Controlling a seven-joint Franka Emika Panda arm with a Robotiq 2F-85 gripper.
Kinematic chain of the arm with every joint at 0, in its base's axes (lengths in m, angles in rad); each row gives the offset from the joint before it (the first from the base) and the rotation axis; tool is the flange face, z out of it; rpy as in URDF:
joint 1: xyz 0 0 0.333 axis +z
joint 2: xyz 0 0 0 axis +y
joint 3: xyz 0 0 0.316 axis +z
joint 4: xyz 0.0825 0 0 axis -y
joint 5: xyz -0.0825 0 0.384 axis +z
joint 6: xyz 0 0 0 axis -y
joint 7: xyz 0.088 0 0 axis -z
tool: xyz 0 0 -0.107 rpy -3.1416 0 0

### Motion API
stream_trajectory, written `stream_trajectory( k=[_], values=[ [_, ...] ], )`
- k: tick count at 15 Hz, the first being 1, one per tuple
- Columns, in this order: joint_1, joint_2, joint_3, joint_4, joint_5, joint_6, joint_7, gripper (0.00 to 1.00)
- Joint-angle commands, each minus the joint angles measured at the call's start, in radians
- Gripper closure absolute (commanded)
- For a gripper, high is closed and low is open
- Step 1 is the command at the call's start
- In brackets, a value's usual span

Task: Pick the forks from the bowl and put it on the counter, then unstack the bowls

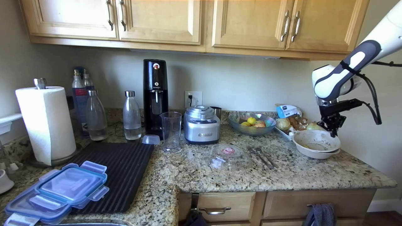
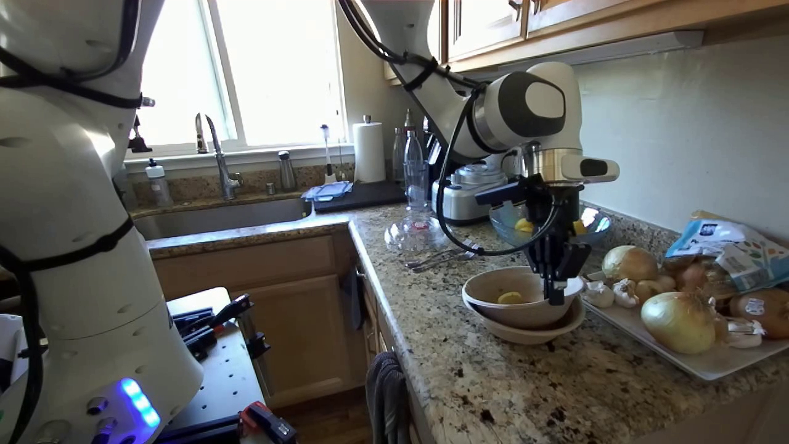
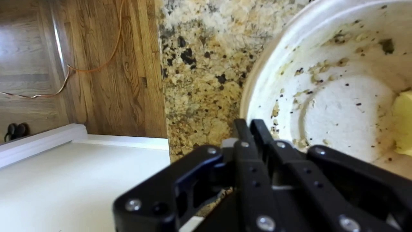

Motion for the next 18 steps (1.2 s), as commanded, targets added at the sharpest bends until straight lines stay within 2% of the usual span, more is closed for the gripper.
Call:
stream_trajectory(
  k=[1,5,18],
  values=[
    [-0.027,-0.071,0.022,-0.051,0.033,0.003,-0.075,0.93],
    [-0.046,-0.101,0.027,-0.041,0.07,-0.007,-0.139,0.93],
    [-0.178,-0.156,0.1,-0.014,0.353,-0.067,-0.489,0.95]
  ],
)
